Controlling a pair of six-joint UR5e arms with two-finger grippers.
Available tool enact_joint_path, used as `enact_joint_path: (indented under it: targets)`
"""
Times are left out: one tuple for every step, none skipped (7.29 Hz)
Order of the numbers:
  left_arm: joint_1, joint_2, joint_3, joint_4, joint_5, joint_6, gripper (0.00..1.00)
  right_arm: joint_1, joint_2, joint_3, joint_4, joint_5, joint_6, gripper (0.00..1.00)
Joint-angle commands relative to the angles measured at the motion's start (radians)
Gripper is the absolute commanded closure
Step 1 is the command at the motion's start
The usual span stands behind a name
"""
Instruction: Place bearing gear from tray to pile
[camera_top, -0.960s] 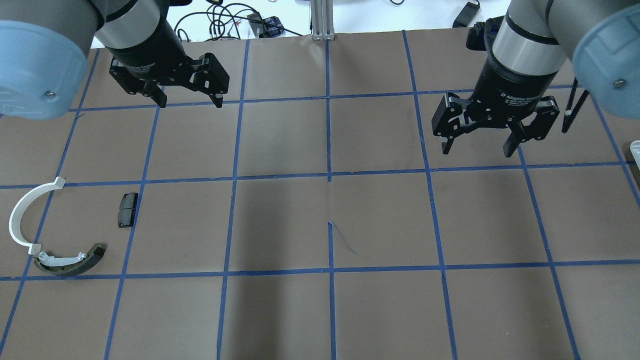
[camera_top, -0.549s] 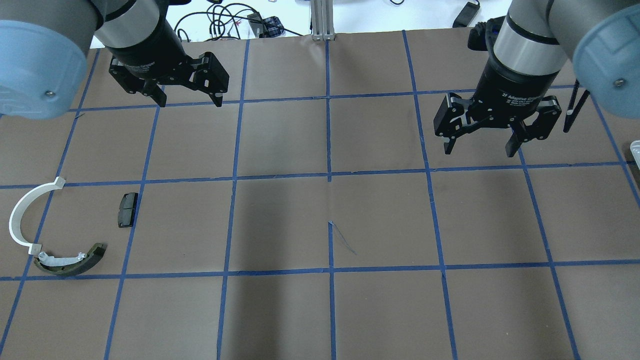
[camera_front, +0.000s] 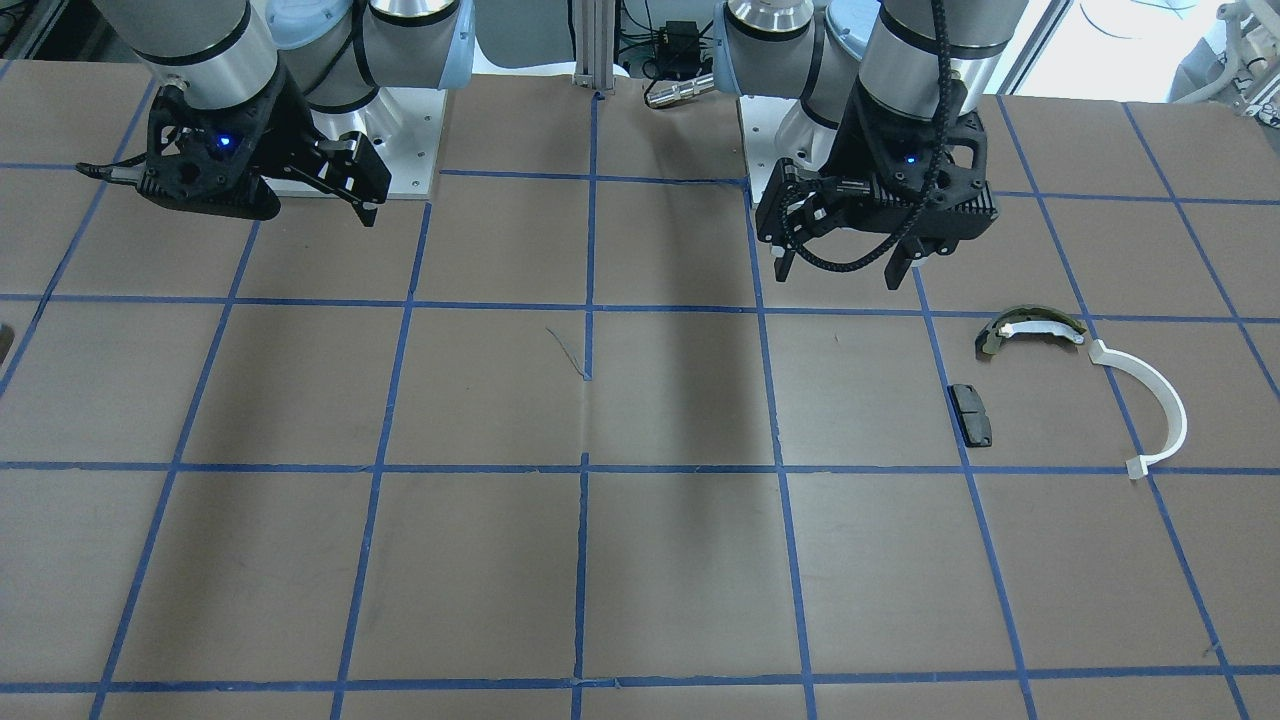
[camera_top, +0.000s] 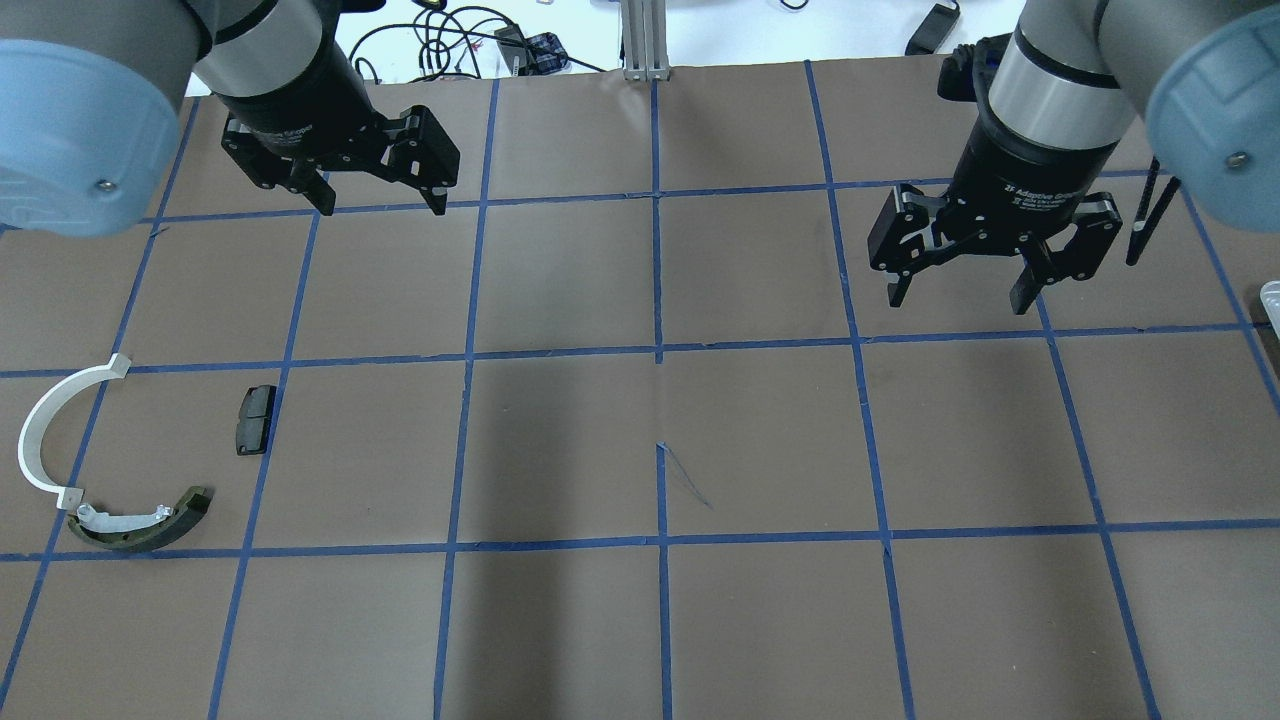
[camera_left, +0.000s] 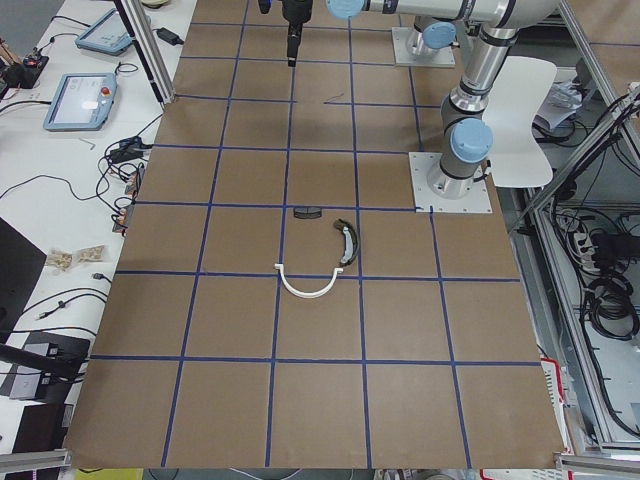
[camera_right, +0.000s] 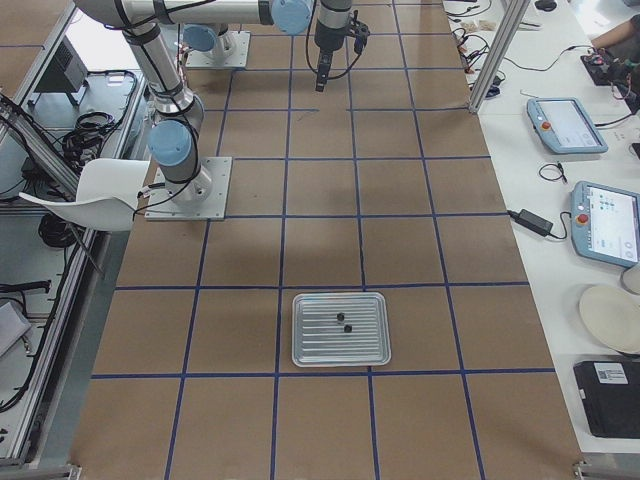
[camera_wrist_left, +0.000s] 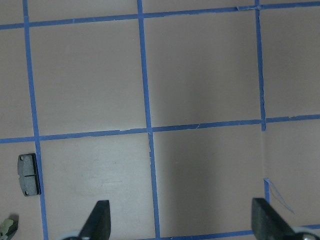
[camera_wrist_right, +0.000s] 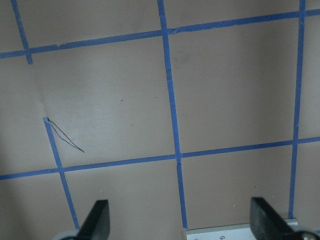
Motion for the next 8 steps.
enact_joint_path:
  targets:
    - [0.0,0.002,-0.001,0.0,0.001,0.001,0.0,0.001,0.004,0.005,0.0,-0.01,0.003,0.0]
    - [0.005,0.005,-0.002,-0.003,0.001,0.001,0.0,-0.001,0.004,0.006,-0.003,-0.006,0.006,0.0]
    - [0.005,0.003,-0.002,-0.003,0.001,0.001,0.0,0.001,0.004,0.008,-0.041,-0.006,-0.005,0.0]
    - [0.005,0.003,-0.002,-0.002,0.001,0.001,0.0,0.001,0.006,0.008,-0.06,-0.012,-0.005,0.0]
    - [0.005,0.003,-0.002,-0.003,0.001,0.001,0.0,-0.001,0.006,0.008,-0.057,-0.012,-0.004,0.0]
    - [0.005,0.0,-0.002,-0.002,-0.002,0.001,0.0,-0.001,0.006,0.008,-0.058,-0.01,0.003,0.0]
    - [0.005,-0.001,-0.002,-0.002,-0.002,0.001,0.0,-0.001,0.006,0.008,-0.06,-0.001,0.007,0.0]
    - [0.005,-0.001,-0.002,-0.002,-0.002,0.001,0.0,-0.001,0.006,0.009,-0.055,-0.001,0.007,0.0]
